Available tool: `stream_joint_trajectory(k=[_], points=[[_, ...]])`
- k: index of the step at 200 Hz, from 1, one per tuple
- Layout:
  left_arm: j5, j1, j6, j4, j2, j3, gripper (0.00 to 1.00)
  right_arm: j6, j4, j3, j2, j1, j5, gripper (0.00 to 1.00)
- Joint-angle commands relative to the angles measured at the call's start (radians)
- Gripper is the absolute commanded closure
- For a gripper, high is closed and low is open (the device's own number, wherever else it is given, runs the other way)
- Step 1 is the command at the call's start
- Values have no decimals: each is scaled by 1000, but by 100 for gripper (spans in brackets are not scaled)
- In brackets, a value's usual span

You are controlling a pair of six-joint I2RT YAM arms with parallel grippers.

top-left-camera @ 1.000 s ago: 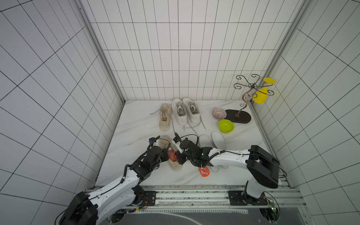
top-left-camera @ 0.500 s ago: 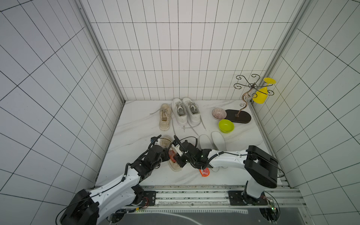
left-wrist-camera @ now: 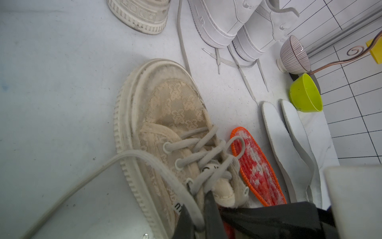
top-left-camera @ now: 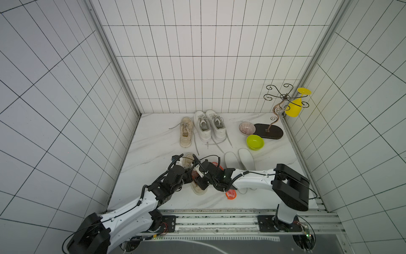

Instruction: Remove the insole from the shoe

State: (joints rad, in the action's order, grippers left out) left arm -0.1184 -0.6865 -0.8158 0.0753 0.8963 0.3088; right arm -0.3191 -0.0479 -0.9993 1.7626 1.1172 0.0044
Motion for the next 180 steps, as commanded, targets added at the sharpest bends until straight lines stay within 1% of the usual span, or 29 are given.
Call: stream_joint_trajectory(k=[1,23,38,68,92,136,158,170,180], points=[[20,-11,-16,-80,-30,-2,100,-28,114,-100,45,0,120,50],[12,-11,-16,-73,-47,-3,100,-59,224,-154,106,-2,216,43],[5,-11,-16,-66,-60,-5,100,-71,267,-169,138,-3,252,39],[0,-11,-21,-70,-73,-11,100,-83,335,-205,215,-15,256,36],[6,-11,-19,-80,-76,-6,100,-75,372,-239,291,-25,230,36],[4,-13,-14,-78,-89,2,100,-53,458,-309,441,-28,227,45],[-3,-11,-10,-71,-91,7,100,-51,443,-302,458,-30,200,57],[-8,-11,-9,-66,-95,7,100,-51,423,-287,433,-31,201,67],[-12,-11,-9,-63,-97,6,100,-52,404,-273,406,-31,206,73]])
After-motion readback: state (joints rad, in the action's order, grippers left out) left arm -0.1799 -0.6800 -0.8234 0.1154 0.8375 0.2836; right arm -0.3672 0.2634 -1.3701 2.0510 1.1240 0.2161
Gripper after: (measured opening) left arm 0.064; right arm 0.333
